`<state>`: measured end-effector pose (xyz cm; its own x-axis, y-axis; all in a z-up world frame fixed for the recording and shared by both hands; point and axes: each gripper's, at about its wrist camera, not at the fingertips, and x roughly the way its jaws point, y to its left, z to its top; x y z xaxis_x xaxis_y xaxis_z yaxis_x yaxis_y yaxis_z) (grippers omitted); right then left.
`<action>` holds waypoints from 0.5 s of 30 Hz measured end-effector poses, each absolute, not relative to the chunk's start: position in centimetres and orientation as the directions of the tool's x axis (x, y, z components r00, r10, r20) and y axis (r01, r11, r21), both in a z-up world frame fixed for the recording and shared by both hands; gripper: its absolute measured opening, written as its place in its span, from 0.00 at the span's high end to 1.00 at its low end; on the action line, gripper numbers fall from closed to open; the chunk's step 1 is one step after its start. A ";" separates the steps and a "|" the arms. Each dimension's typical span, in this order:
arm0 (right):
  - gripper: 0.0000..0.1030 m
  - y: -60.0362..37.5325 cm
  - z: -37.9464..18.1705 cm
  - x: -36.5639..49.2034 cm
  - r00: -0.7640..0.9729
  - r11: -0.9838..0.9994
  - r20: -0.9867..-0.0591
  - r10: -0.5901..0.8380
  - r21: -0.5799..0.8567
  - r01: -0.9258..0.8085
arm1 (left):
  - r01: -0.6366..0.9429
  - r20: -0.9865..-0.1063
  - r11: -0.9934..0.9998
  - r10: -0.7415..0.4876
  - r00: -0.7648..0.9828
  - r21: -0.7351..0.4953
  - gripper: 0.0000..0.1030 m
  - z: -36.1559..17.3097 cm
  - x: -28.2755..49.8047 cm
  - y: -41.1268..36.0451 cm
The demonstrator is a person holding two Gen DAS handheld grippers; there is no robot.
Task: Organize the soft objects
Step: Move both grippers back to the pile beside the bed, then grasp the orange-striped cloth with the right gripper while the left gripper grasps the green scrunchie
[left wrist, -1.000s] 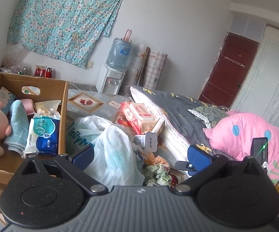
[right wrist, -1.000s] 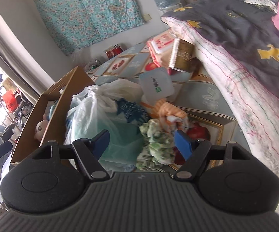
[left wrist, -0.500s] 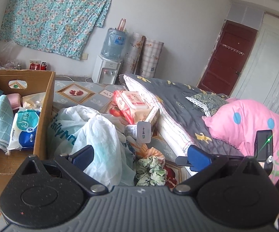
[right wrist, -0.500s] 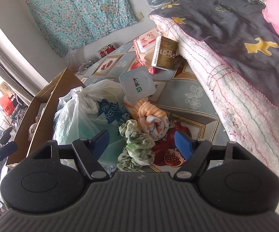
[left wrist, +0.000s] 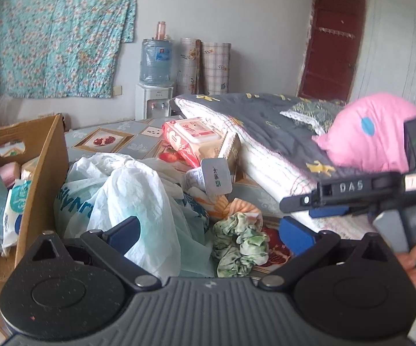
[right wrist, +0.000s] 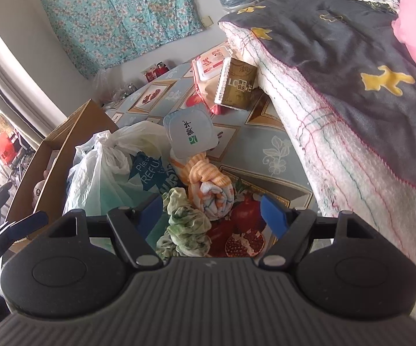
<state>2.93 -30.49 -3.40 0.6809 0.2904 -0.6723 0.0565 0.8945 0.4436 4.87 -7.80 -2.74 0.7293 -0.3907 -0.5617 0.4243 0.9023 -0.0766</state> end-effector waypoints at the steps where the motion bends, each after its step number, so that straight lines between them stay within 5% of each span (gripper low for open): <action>1: 0.27 -30.6 -3.3 3.2 0.678 0.897 -0.674 0.294 0.440 0.048 | 0.435 -0.562 0.899 -0.387 0.731 -0.053 0.00 -3.1 5.0 -8.2; 15: 0.31 -31.4 -4.1 9.0 0.574 0.904 -0.725 0.381 0.424 -0.064 | 0.598 -0.631 0.801 -0.455 0.628 0.017 0.05 -8.4 8.4 -13.7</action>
<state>8.97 -31.41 -4.12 0.5738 0.3808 -0.7250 -0.0643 0.9035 0.4237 8.44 -13.69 -8.42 0.6280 -0.4551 -0.6312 0.5979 0.8013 0.0172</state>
